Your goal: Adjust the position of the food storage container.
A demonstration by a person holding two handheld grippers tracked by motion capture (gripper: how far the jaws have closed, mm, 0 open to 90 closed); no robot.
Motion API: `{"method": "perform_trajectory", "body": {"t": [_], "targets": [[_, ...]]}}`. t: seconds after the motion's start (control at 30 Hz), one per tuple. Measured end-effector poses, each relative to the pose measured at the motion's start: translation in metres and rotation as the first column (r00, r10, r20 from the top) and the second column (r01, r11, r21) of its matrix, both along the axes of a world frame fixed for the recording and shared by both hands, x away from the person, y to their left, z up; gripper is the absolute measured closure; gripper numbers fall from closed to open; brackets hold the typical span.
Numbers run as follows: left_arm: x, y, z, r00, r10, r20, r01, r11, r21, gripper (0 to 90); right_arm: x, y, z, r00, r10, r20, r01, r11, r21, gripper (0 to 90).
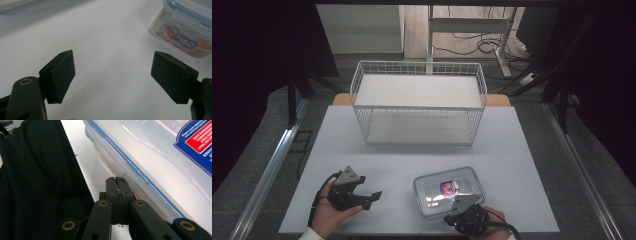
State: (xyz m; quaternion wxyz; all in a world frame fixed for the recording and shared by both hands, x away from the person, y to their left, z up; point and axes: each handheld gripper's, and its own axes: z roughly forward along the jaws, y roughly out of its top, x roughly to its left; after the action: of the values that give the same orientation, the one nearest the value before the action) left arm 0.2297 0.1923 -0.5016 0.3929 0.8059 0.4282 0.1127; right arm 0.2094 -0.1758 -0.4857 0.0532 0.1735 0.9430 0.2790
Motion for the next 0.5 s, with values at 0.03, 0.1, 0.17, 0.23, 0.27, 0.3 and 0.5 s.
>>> {"method": "perform_trajectory", "body": {"t": [0.03,0.1,0.17,0.23,0.27,0.3,0.5], "targets": [[0.0,0.0,0.0,1.0,0.001,0.001,-0.001,1.0,0.0,19.7,0.0,0.0,-0.001,1.0,0.002,-0.002,-0.002,1.0,0.007,89.0],[0.0,0.0,0.0,1.0,0.005,0.002,-0.005,1.0,-0.002,20.0,0.001,0.002,-0.001,1.0,0.002,0.006,-0.002,1.0,0.015,89.0],[-0.001,0.0,0.001,1.0,0.008,0.003,-0.008,1.0,-0.002,20.0,0.003,0.003,-0.002,0.9999,-0.008,0.008,0.008,1.0,0.018,89.1],[-0.001,0.001,0.001,1.0,0.009,0.003,-0.009,1.0,-0.002,20.0,0.005,0.005,-0.003,0.9996,-0.023,0.014,0.022,0.999,0.023,89.1],[-0.001,0.001,0.001,1.0,0.009,0.002,-0.009,0.9999,-0.004,20.0,0.007,0.005,-0.003,0.9994,-0.029,0.02,0.028,0.999,0.025,89.1],[-0.001,0.001,0.001,1.0,0.009,0.003,-0.009,1.0,-0.005,20.0,0.01,0.007,-0.004,0.9985,-0.048,0.025,0.047,0.998,0.032,89.1],[0.0,0.002,0.001,1.0,0.007,0.001,-0.007,0.9999,-0.009,20.0,0.021,0.02,-0.009,0.9855,-0.16,0.058,0.155,0.985,0.079,89.1]]}}
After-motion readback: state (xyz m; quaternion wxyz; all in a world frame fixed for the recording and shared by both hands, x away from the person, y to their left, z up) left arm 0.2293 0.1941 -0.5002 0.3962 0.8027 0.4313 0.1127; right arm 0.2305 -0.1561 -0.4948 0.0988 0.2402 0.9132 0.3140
